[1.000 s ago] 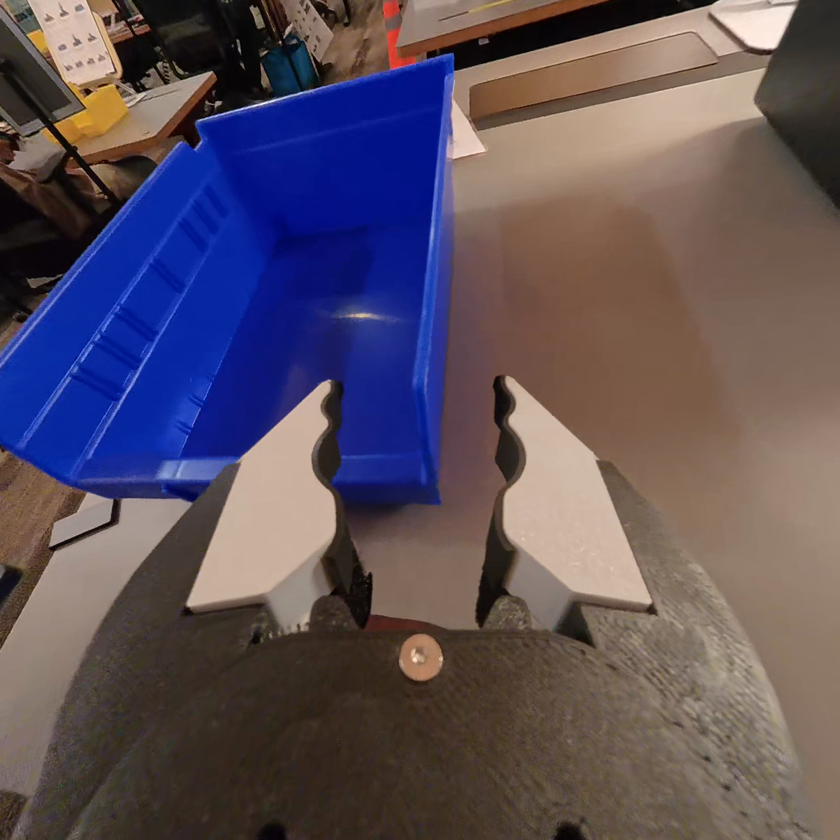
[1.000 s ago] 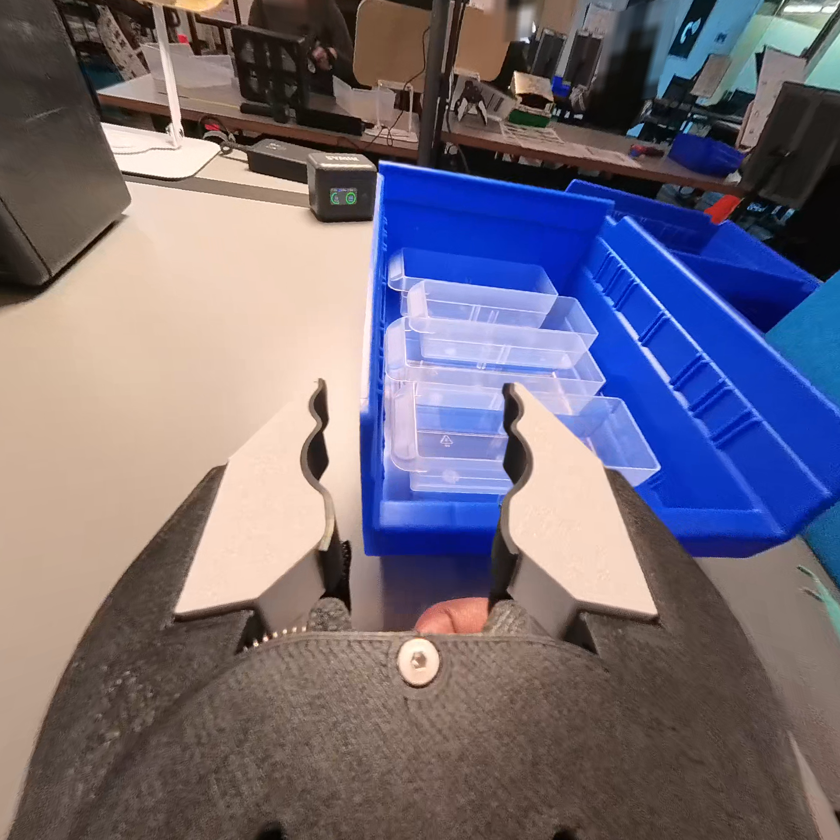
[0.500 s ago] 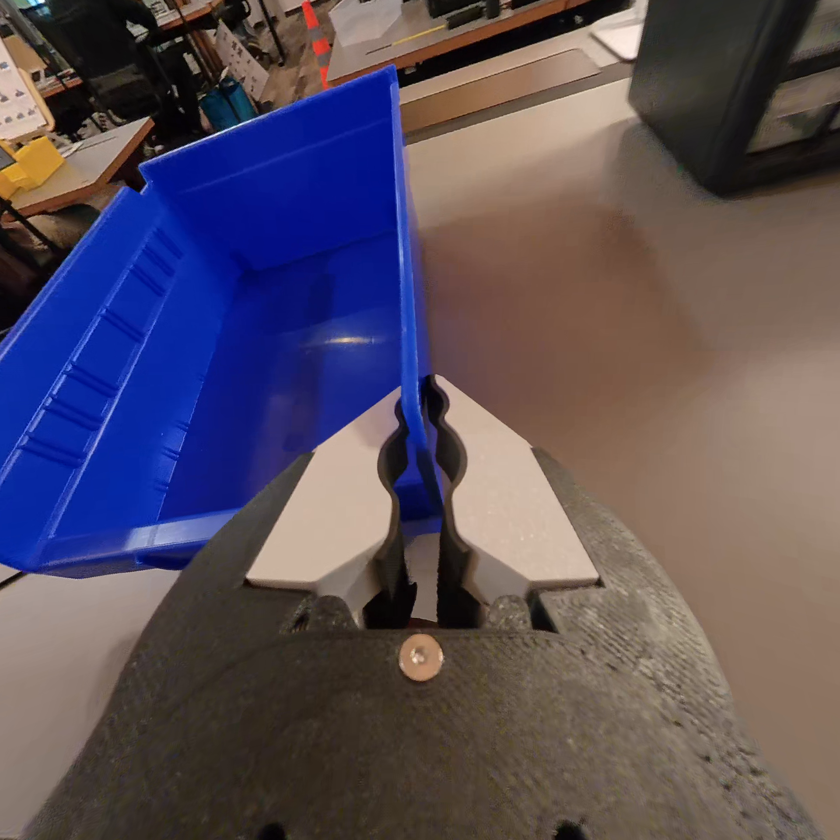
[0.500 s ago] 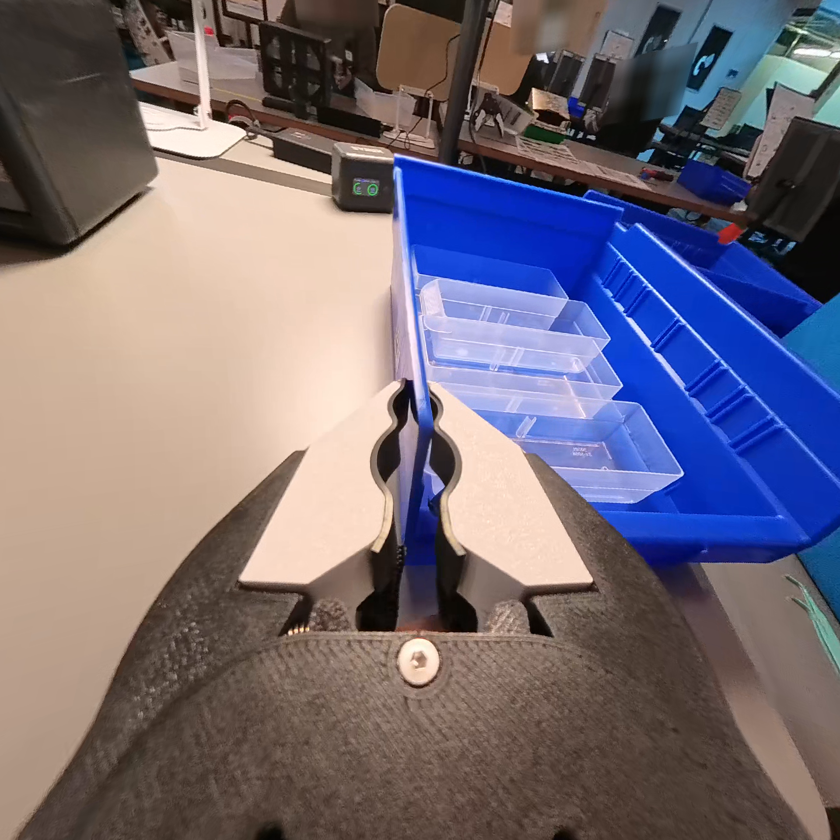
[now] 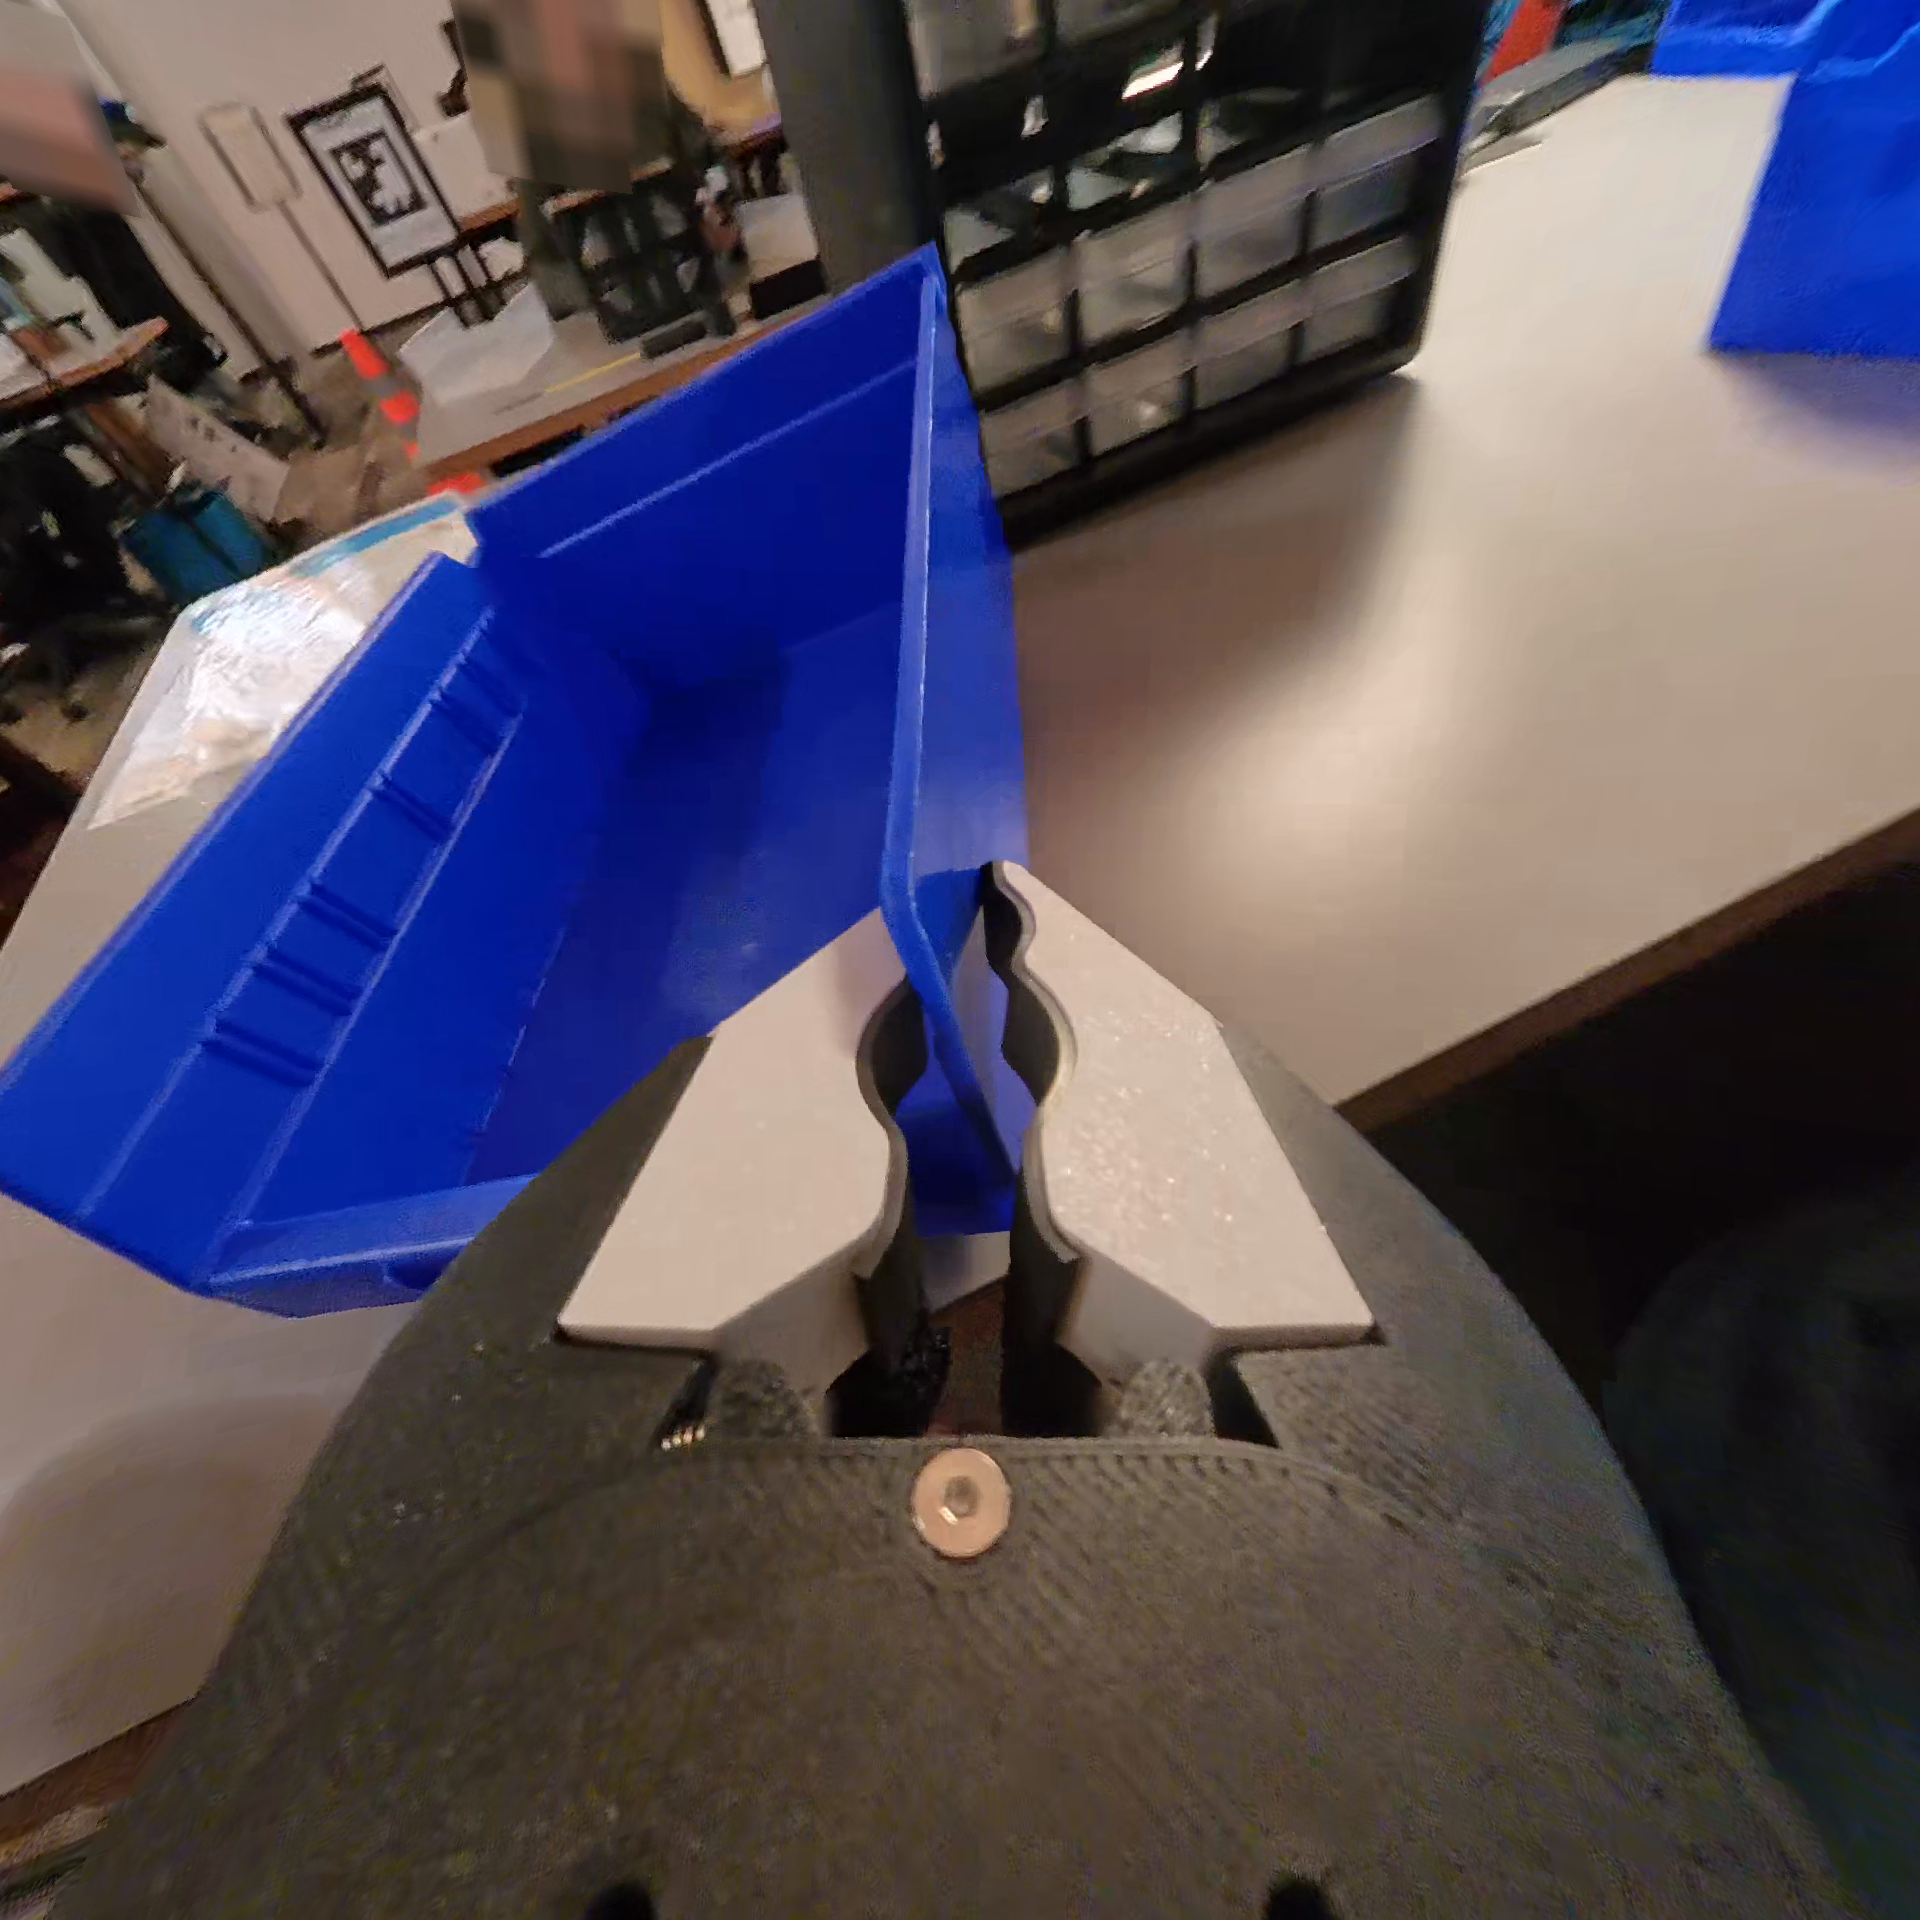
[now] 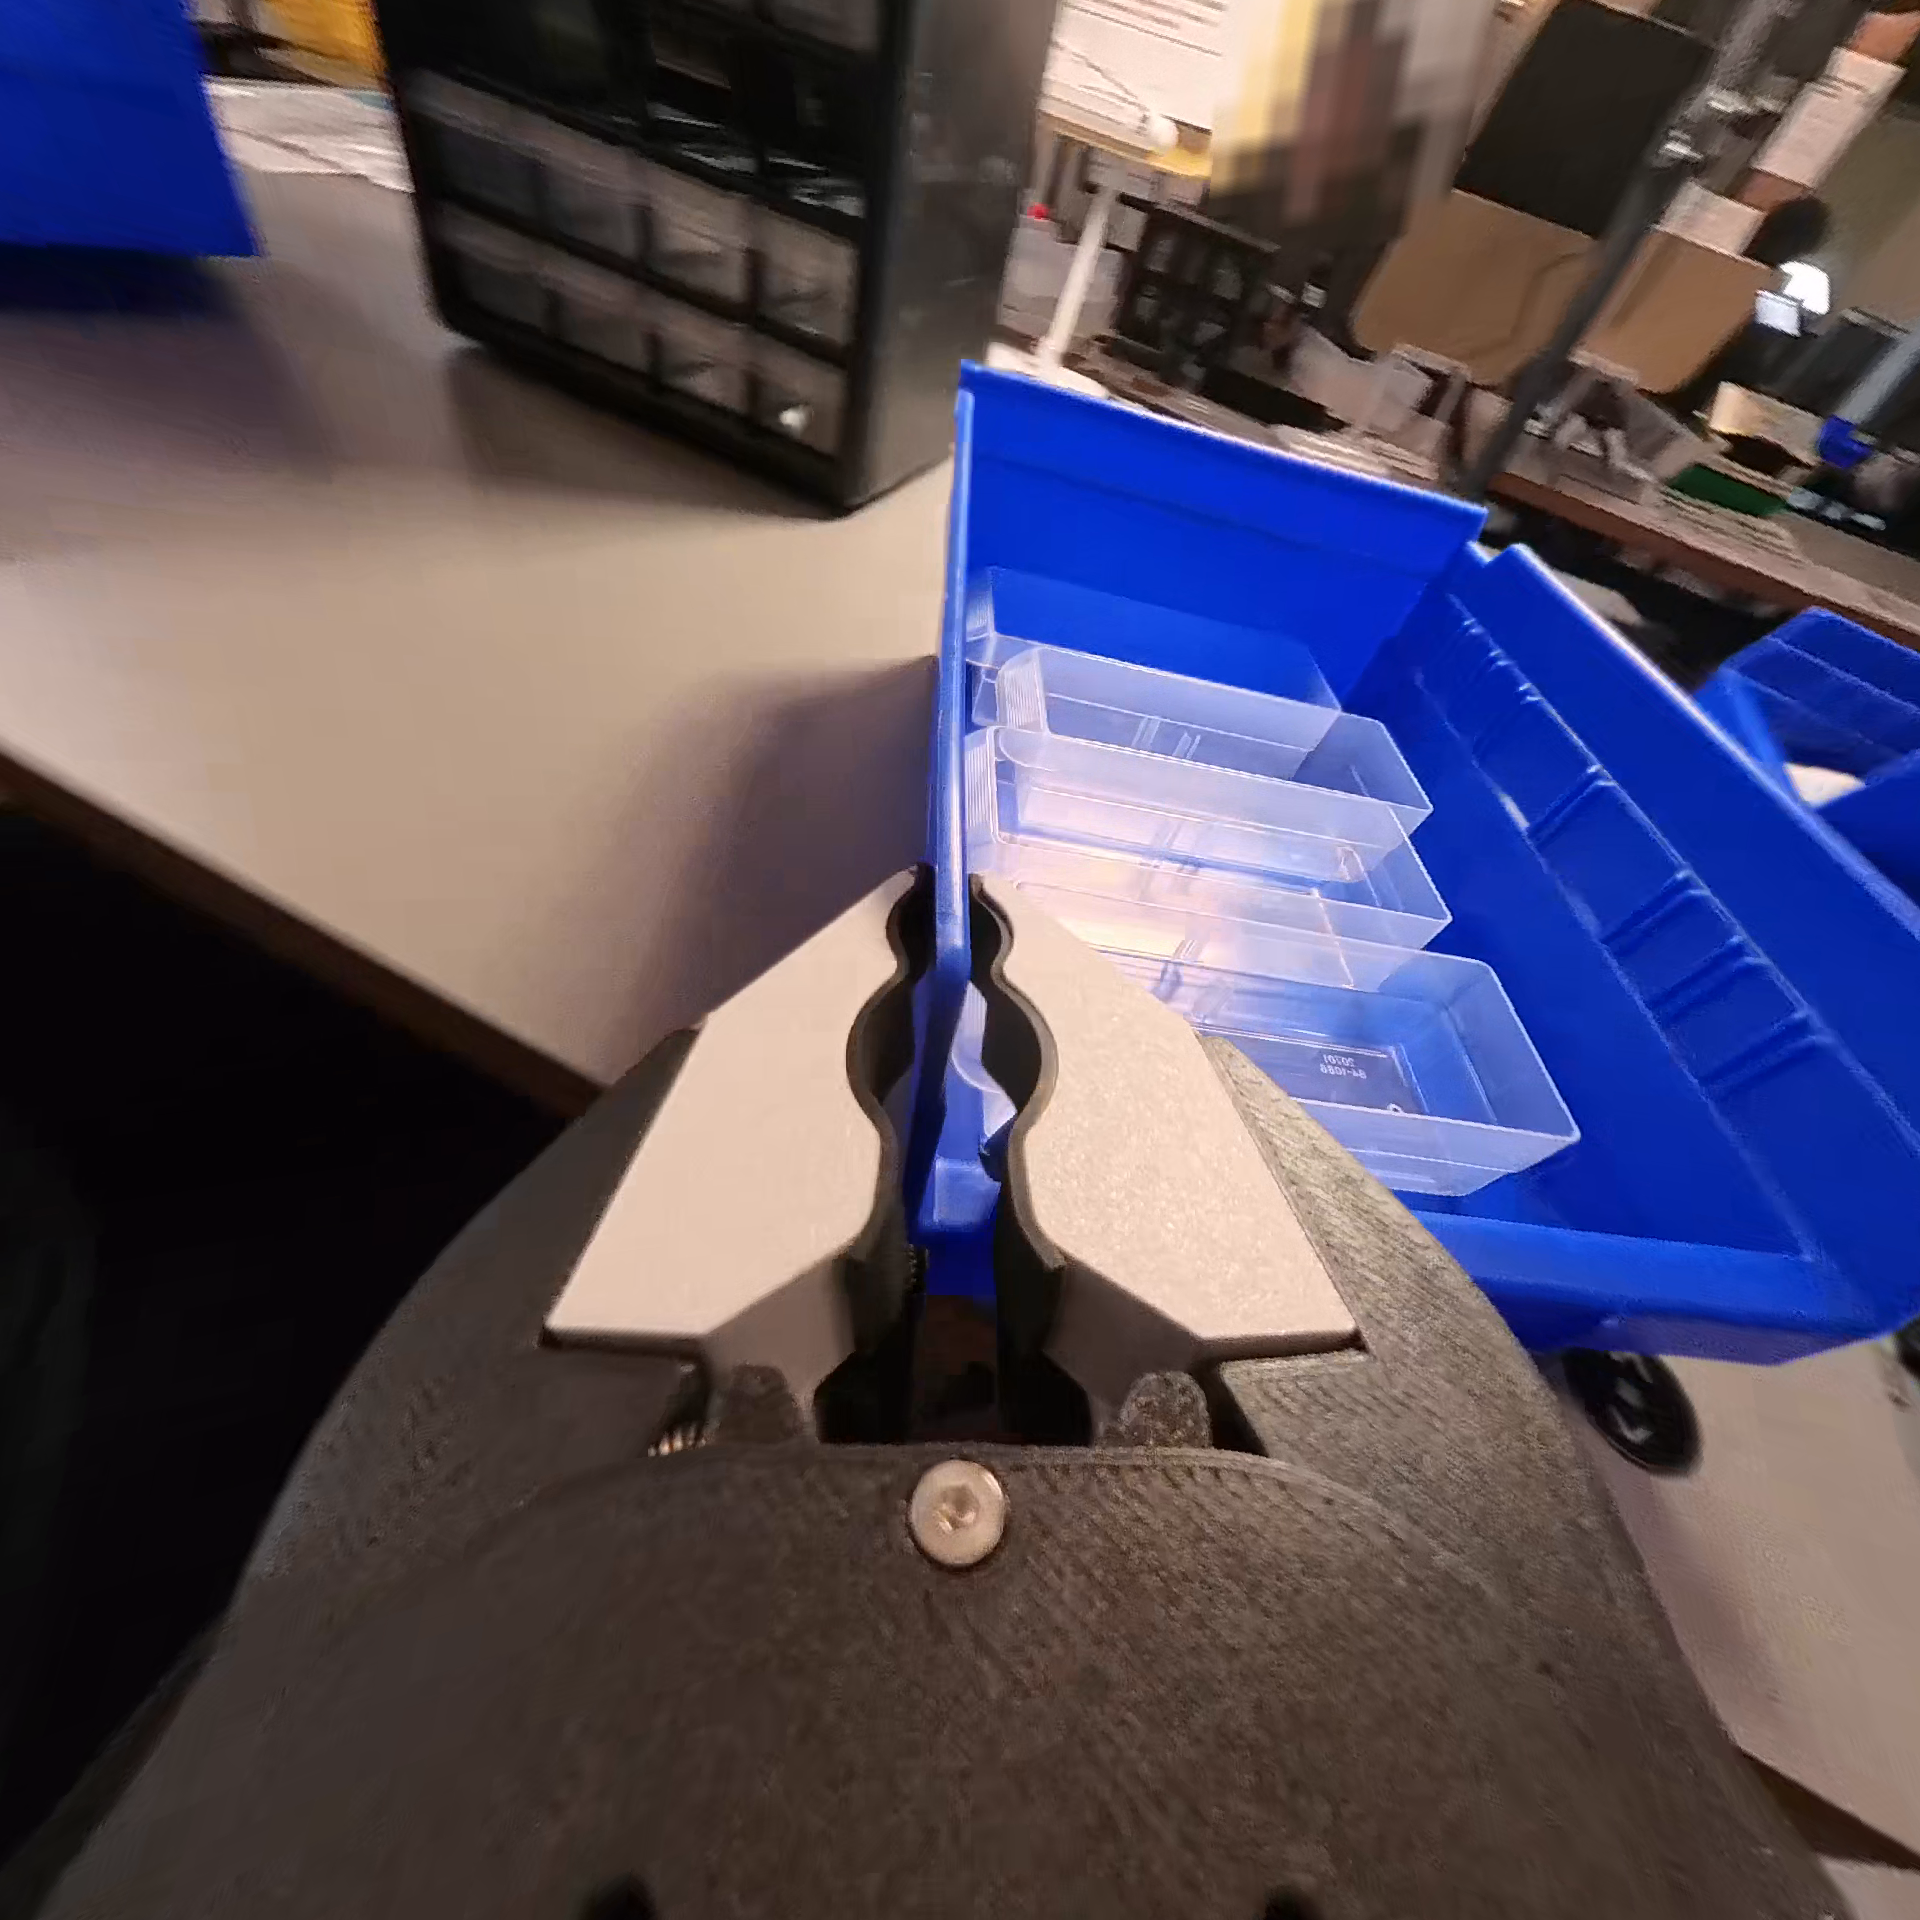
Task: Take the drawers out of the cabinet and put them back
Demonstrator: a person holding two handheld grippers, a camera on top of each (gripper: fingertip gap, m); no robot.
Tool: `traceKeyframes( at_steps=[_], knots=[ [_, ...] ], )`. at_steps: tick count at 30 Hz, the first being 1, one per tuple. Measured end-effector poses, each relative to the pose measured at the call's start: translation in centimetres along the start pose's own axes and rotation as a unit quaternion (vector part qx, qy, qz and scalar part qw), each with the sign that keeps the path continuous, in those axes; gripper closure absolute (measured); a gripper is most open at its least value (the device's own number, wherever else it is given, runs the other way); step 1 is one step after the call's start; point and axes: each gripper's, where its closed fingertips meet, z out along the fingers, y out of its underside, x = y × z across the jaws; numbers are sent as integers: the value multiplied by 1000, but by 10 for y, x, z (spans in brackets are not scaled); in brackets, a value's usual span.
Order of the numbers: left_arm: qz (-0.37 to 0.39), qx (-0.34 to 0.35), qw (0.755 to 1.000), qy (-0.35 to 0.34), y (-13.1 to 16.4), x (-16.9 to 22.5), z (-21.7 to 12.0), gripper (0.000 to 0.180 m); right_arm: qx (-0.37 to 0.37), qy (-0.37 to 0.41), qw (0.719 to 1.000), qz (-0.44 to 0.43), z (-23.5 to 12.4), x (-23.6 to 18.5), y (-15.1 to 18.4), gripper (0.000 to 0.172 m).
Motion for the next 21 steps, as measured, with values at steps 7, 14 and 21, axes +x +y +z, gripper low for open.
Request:
traceKeyframes(
  at_steps=[7,14,21],
  knots=[
    [-26,61,993,96,-27,31,-31,176,21,-168,985,-11,-4,-69,-15,163],
    [-36,120,980,155,-58,49,-55,177,35,-279,959,-26,9,-127,-33,163],
    [14,173,968,181,-101,78,-82,177,49,-368,927,-51,26,-181,-51,162]
  ],
)
